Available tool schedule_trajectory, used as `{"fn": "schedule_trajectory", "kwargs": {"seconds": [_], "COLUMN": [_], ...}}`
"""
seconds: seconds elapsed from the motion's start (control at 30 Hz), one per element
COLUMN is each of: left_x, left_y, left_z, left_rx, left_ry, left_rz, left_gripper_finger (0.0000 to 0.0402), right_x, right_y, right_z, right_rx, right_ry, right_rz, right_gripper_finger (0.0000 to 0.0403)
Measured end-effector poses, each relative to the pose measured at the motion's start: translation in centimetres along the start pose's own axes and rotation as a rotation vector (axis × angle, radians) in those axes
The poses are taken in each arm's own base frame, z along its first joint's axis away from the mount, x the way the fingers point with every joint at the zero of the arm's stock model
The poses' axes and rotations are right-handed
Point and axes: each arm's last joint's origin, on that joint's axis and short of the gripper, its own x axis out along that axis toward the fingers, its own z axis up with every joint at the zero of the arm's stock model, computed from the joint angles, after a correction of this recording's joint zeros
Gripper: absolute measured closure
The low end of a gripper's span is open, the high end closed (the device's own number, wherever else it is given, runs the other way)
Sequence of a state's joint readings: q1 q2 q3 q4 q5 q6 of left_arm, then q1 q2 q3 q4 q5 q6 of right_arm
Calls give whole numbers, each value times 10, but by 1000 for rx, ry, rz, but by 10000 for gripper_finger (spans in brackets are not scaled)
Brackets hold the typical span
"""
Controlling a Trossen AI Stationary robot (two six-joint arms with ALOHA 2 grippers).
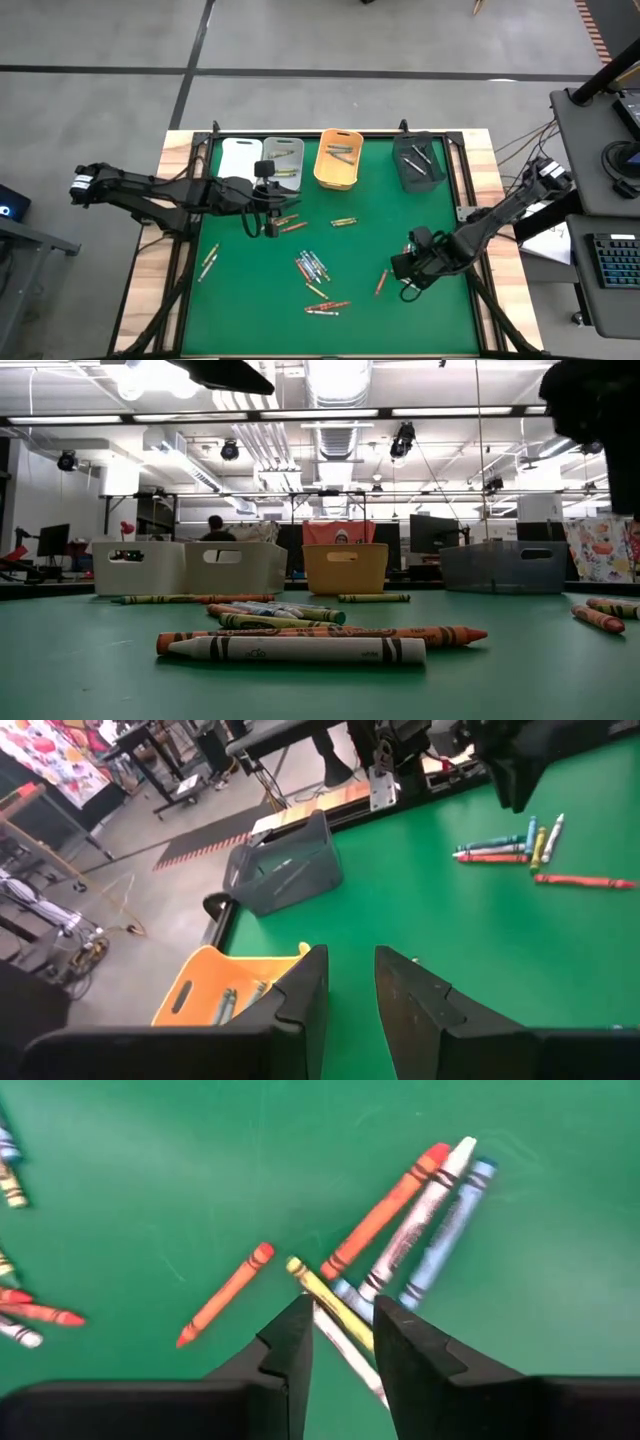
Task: Sort crayons
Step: Put the orange crayon into the white bin
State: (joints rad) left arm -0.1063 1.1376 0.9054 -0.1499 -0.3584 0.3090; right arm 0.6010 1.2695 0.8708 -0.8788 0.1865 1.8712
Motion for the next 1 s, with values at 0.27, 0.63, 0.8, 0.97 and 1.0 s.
{"fn": "schedule_trajectory", "kwargs": {"seconds": [0.27,0.63,0.8,0.97,1.0], "left_x": [17,26,27,27,27], "left_y": [1,10,11,12,12], "left_z": [-5,-13,-13,-14,-14], "left_rx": [21,6,6,6,6], "left_ry": [33,78,80,84,84], "left_rz": [19,57,60,64,63], "left_gripper_finger": [333,333,333,333,333], "right_x": [30,49,55,60,61], "right_y": [11,14,14,14,14], "right_z": [1,8,10,10,10], "right_rx": [0,28,35,39,38], "right_ry": [-34,-55,-58,-63,-65], "right_rz": [-92,-168,-197,-214,-219], "right_gripper_finger": [307,305,305,305,305]}}
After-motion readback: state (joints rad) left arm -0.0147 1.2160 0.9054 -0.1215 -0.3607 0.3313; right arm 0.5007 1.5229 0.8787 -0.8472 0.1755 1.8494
